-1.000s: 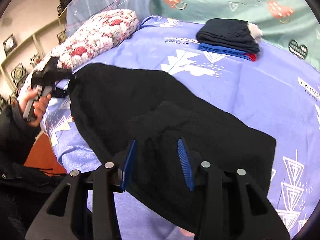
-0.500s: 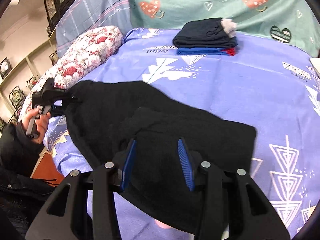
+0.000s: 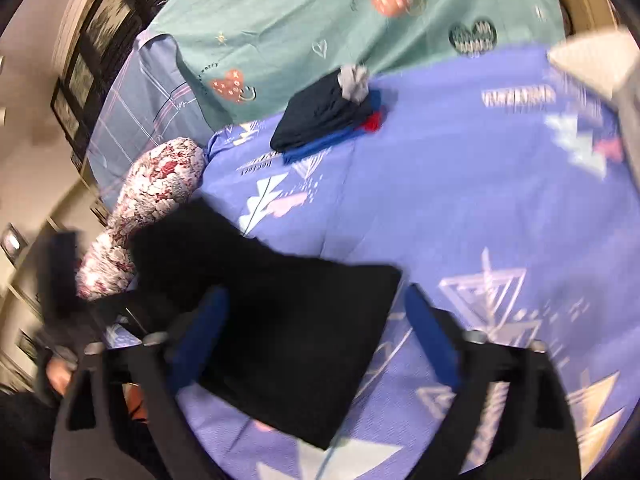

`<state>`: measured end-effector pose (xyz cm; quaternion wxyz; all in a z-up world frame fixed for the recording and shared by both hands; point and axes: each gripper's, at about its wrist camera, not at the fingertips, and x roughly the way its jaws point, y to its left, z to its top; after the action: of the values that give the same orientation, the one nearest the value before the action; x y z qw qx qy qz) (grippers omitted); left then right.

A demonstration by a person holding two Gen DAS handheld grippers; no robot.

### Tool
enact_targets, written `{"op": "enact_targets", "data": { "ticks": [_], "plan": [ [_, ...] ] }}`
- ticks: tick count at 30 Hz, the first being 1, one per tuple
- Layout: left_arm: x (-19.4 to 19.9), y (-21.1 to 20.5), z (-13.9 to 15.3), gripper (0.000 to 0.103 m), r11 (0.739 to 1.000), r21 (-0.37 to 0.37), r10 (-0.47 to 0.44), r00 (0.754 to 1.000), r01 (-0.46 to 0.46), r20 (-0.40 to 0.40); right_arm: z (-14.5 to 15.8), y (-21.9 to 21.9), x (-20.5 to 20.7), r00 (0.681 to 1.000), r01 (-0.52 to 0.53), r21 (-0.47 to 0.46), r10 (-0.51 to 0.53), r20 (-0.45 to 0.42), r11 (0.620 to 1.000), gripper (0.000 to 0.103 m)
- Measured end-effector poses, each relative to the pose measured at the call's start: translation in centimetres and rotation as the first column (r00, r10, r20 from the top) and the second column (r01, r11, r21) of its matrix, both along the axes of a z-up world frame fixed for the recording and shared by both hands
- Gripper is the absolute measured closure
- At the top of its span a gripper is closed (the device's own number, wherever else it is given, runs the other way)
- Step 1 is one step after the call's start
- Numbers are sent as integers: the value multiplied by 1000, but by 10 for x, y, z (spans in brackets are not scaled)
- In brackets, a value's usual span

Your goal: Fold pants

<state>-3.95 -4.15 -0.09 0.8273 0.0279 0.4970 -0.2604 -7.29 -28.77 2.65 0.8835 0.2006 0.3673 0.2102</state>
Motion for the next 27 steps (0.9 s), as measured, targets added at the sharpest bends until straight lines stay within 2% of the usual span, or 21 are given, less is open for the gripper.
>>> {"op": "enact_targets", "data": {
  "ticks": [1, 2, 4, 5, 6, 8, 10, 11, 13, 15, 16, 17, 18, 19, 20, 21, 23, 27],
  "plan": [
    [-1, -5, -8, 25, 1000, 19, -9, 1000, 10, -21, -7, 1, 1, 999, -17, 27, 18, -28, 999, 10],
    [-8, -8, -7, 25, 999, 35, -19, 1000, 19, -2, -15, 2, 3, 997, -34, 63, 38, -73, 997, 10],
    [-20, -10, 9, 22, 997, 22, -74, 997, 73, 14, -28, 7, 3, 985, -84, 145, 104, -134, 986, 10],
    [-31, -9, 22, 10, 994, -4, -107, 994, 107, 34, -29, 10, 4, 982, -100, 159, 123, -142, 982, 10],
    [-40, -7, 32, 2, 993, -2, -121, 990, 121, 76, -30, 14, 5, 979, -112, 163, 137, -151, 980, 10],
    [-53, 0, 41, 2, 991, 25, -137, 982, 134, 127, -27, 23, 8, 974, -143, 173, 170, -152, 974, 10],
    [-54, 17, 39, 2, 992, 13, -124, 985, 123, 122, -19, 36, 14, 971, -173, 157, 195, -137, 972, 10],
    [-47, 29, 33, 2, 996, 7, -84, 991, 84, 104, -16, 44, 18, 968, -189, 140, 208, -137, 972, 10],
    [-40, 45, 22, 2, 999, -10, -35, 997, 36, 67, -18, 60, 28, 956, -212, 102, 227, -184, 972, 10],
    [-31, 58, 8, 2, 998, -56, -8, 1000, 8, 8, -37, 77, 42, 914, -237, 98, 256, -315, 967, 10],
    [-30, 60, 1, 2, 998, -70, -10, 1000, 9, -18, -44, 81, 46, 899, -243, 111, 267, -348, 964, 10],
    [-30, 58, -3, 2, 997, -71, -13, 1000, 11, -24, -51, 86, 50, 886, -250, 114, 275, -373, 961, 17],
    [-32, 57, -7, 2, 998, -66, -18, 1000, 17, -23, -52, 88, 50, 893, -251, 108, 273, -359, 962, 48],
    [-33, 54, -9, 2, 998, -62, -23, 1000, 22, -21, -50, 87, 51, 896, -254, 121, 280, -345, 960, 74],
    [-33, 51, -9, 2, 997, -71, -30, 999, 28, -19, -48, 84, 52, 885, -275, 219, 335, -323, 936, 91],
    [-34, 50, -7, 2, 996, -83, -37, 999, 36, -14, -42, 82, 49, 892, -277, 241, 342, -294, 930, 91],
    [-36, 50, 1, 2, 992, -116, -48, 999, 47, -5, -14, 81, 38, 923, -296, 188, 332, -198, 936, 91],
    [-38, 41, 16, 2, 978, -187, -93, 995, 97, 29, 36, 64, 21, 953, -281, 130, 292, -78, 951, 91]
  ]
}}
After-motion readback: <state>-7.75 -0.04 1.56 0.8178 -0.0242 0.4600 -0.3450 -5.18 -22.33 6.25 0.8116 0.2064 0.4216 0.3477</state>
